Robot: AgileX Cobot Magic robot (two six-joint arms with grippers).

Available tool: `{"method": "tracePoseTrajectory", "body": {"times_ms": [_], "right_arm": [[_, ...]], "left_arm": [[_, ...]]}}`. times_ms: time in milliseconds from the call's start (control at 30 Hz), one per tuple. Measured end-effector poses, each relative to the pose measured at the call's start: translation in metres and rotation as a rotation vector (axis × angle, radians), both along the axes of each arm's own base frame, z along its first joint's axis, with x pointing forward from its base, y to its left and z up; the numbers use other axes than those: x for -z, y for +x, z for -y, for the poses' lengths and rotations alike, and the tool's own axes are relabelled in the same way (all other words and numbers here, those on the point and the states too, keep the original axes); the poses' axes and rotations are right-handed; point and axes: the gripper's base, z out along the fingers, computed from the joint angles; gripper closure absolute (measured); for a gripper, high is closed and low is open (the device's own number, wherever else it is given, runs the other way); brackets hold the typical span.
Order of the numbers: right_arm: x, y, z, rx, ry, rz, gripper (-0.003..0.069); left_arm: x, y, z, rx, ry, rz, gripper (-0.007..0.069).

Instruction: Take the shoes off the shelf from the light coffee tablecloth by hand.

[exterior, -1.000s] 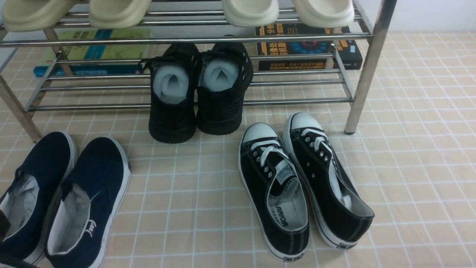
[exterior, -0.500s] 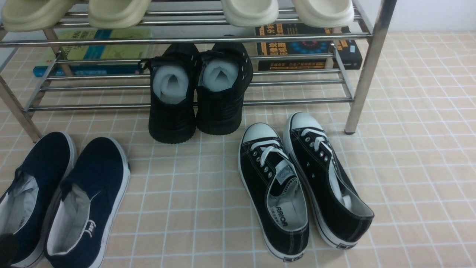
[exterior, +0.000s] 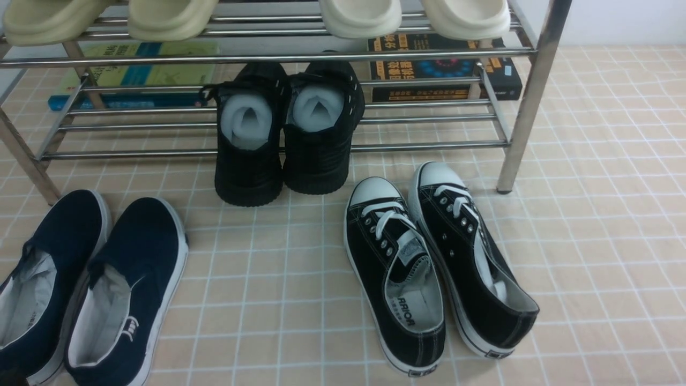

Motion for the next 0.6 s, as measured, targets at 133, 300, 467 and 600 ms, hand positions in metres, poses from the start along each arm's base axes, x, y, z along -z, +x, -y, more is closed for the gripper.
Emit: {"method": "tracePoseTrajectory", "body": {"times_ms": [133, 300, 467, 600], "right_arm": [[0.0, 0.0, 0.0, 0.0, 0.0, 0.0, 0.0419], [0.0, 0.0, 0.0, 0.0, 0.0, 0.0, 0.0419], [0.0, 0.0, 0.0, 0.0, 0.0, 0.0, 0.0419], [0.0, 0.0, 0.0, 0.0, 0.0, 0.0, 0.0419]], "left_arm": [[0.0041, 0.0002, -0.0013, -0.021, -0.018, -0.006, 0.0581], [0.0041, 0.0002, -0.0016, -0.023, -0.016, -0.005, 0.0578], [0.0041, 0.0002, -0.0016, -0.023, -0.016, -0.005, 0.0572], [0.0044, 0.0002, -0.0016, -0.024, -0.016, -0.005, 0.0571]]}}
